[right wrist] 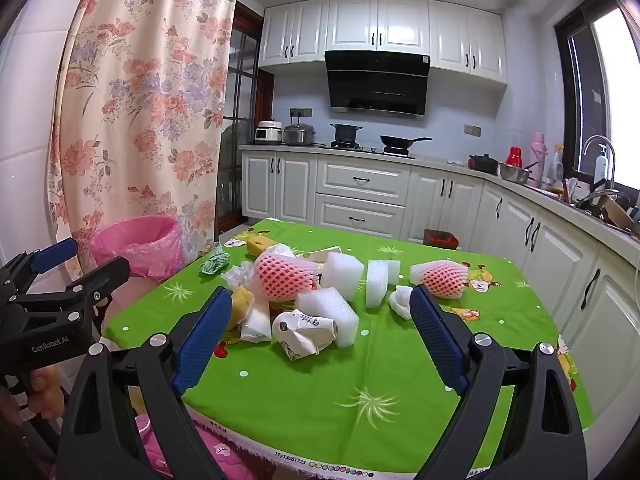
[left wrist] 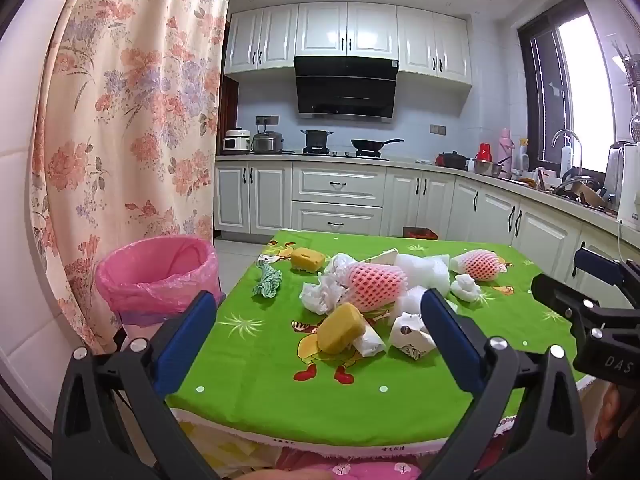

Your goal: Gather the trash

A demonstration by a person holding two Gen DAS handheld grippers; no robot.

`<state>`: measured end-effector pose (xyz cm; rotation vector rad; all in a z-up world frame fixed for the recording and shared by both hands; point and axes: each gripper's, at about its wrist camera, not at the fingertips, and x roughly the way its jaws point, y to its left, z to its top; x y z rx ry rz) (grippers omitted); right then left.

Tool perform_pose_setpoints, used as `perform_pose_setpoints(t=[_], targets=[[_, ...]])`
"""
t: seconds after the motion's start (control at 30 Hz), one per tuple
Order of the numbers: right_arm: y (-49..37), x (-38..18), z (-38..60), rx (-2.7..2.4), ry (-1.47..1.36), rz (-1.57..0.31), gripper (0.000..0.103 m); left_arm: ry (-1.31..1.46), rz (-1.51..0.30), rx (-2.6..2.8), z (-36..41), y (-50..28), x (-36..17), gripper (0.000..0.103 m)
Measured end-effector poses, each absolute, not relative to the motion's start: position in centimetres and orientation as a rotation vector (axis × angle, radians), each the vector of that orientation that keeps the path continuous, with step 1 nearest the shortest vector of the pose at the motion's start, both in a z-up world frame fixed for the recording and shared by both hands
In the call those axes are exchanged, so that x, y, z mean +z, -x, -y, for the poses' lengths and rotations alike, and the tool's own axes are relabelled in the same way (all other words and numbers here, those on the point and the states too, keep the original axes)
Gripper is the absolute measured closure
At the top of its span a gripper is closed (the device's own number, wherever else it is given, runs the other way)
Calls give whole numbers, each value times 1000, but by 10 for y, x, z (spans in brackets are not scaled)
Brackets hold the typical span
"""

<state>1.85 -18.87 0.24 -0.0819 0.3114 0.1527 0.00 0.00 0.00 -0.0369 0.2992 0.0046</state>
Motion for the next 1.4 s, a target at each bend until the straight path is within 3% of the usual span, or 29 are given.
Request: perform_pose_setpoints(t=[1.4], targets=[[-19,2,188,160,64,-321,18,29,-298,16,-1,3,-2,4]])
